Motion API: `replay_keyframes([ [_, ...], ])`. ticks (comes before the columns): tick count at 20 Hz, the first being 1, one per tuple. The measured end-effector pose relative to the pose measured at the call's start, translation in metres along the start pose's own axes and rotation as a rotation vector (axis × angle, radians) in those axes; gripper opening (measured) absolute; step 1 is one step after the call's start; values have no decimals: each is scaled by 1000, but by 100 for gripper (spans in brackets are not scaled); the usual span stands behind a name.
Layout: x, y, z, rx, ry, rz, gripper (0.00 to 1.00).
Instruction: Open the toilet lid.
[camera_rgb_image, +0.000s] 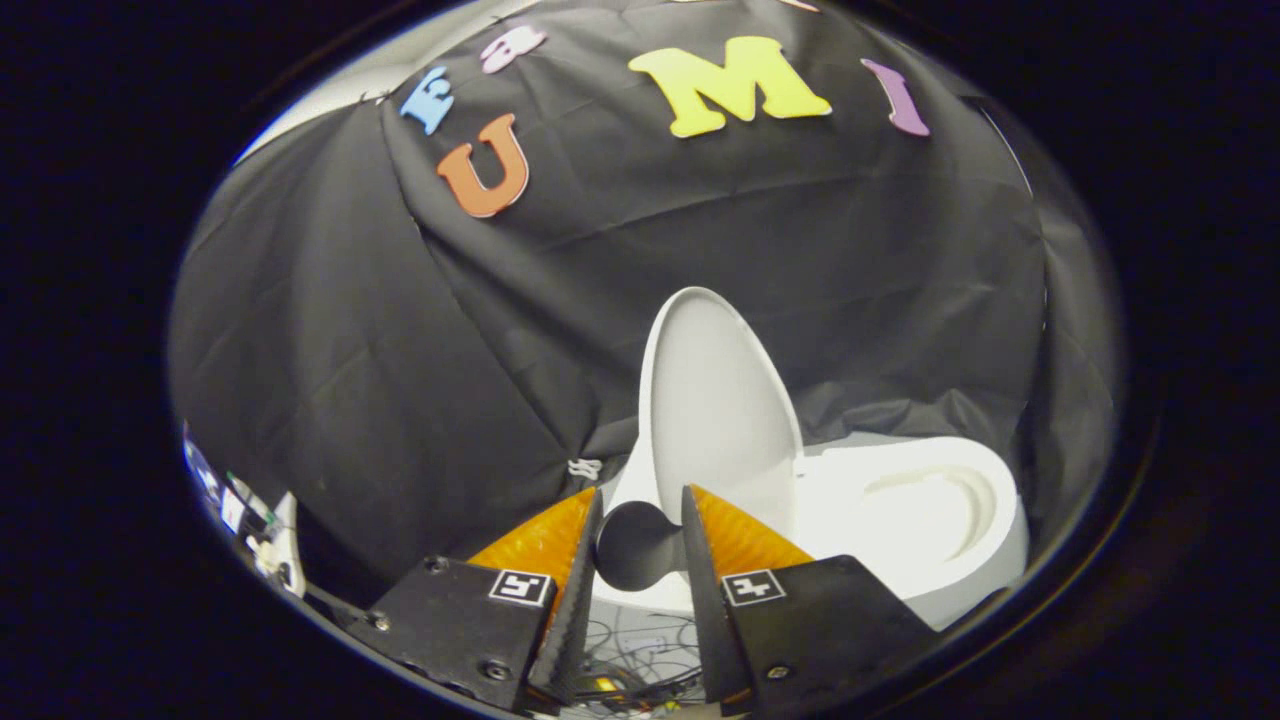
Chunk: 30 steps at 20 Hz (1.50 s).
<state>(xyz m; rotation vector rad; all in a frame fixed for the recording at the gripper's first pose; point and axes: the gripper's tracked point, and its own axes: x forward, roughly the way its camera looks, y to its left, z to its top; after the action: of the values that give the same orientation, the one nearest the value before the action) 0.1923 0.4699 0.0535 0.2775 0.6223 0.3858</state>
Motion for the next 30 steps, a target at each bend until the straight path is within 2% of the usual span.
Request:
replay_keyframes([
  [3, -12, -2, -4, 16, 23, 34, 58],
  [5, -25, -4, 2, -2, -9, 54, 65],
  [7, -41, -7, 7, -17, -45, 78, 65],
  [13, -89, -32, 4, -50, -82, 118, 76],
  [15, -106, -59, -3, -89, -132, 84, 76],
  [18, -125, -109, -21, -127, -176, 2, 86],
  [24, -168, -177, -33, -200, -262, -93, 87],
  [27, -190, -205, -51, -197, -275, -123, 88],
  [30, -211, -243, -63, -188, -301, -172, 98],
])
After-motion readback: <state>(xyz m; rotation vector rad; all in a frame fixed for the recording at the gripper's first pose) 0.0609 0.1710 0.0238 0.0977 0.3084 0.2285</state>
